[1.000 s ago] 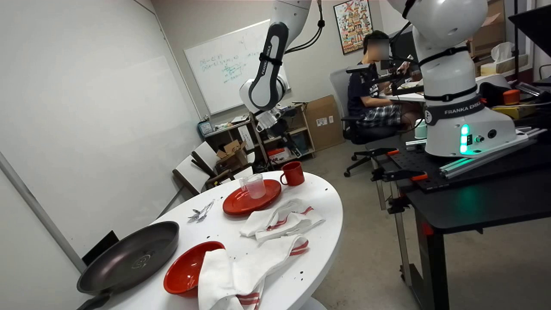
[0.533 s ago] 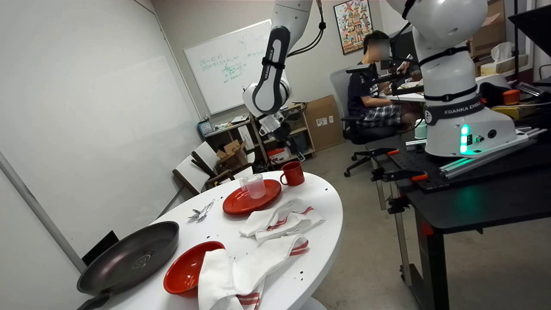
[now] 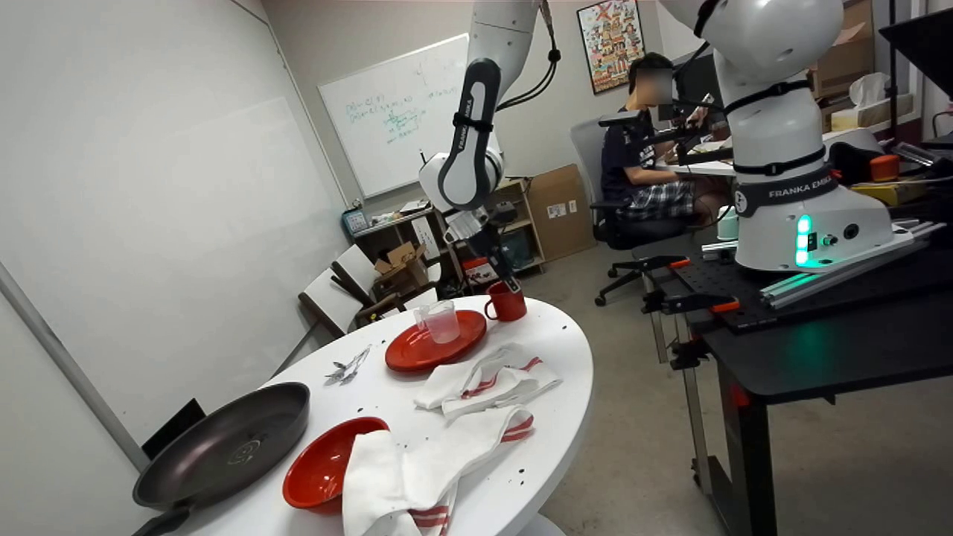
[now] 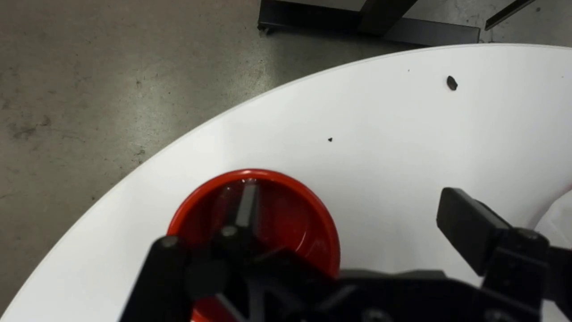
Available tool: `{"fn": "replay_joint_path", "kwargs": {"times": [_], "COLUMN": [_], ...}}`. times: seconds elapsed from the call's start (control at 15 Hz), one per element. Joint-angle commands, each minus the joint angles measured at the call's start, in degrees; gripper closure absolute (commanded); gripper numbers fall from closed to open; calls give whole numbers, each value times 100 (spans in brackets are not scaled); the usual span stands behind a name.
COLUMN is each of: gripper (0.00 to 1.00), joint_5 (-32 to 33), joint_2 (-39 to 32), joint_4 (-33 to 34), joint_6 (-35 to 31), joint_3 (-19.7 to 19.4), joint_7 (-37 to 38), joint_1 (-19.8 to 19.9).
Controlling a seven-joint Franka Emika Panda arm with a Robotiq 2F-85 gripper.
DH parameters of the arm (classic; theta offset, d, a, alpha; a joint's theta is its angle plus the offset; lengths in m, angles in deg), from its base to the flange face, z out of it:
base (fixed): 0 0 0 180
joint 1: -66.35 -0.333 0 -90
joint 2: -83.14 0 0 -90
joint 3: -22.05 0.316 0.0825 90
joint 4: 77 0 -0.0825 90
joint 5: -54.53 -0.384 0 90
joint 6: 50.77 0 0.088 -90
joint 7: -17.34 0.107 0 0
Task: Pick up the red mug then set it down again
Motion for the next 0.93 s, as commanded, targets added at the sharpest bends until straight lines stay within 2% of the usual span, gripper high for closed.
{"fn": "replay_joint_path", "kwargs": {"times": [0.0, 0.87], "gripper": [0, 0], "joint_5": [-24, -138], "joint_2": [-182, -720], "joint_4": [152, 704], "joint_6": [-160, -74], "joint_3": [104, 245], "joint_7": [58, 37], "joint_1": [60, 126]}}
